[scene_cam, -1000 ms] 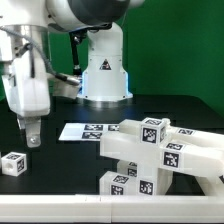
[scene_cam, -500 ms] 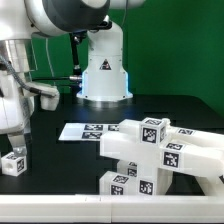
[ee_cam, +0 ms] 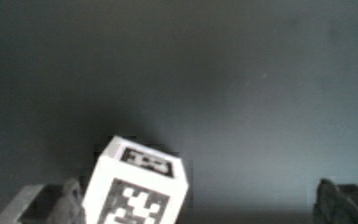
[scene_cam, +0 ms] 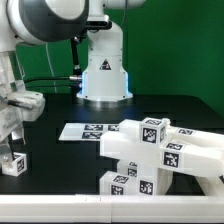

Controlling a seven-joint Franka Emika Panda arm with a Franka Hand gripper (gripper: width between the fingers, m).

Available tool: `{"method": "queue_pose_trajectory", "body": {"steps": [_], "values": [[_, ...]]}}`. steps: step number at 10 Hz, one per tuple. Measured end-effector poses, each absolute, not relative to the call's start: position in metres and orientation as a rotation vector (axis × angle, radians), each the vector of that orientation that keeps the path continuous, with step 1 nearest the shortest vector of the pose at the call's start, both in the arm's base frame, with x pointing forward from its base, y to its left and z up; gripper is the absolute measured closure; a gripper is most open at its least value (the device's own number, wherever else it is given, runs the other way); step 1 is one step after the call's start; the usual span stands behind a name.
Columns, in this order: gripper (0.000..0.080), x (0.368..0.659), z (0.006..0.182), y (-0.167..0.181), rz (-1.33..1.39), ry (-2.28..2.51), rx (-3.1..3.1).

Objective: Assemble chair

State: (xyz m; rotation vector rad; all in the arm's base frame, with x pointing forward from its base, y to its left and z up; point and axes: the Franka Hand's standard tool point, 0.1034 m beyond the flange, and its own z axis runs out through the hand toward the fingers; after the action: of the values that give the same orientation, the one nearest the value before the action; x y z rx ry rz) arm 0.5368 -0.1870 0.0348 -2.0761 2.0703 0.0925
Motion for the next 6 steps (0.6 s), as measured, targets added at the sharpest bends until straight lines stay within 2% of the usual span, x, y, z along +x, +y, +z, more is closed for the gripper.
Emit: {"method": "queue_pose_trajectory", "body": {"steps": [3,6], "values": [[0.0151,0.52,0.013,-0.19,0.072,2.107,-2.106],[0.0151,0.52,0.009,-0.184,0.078,2.107,-2.114]]}}
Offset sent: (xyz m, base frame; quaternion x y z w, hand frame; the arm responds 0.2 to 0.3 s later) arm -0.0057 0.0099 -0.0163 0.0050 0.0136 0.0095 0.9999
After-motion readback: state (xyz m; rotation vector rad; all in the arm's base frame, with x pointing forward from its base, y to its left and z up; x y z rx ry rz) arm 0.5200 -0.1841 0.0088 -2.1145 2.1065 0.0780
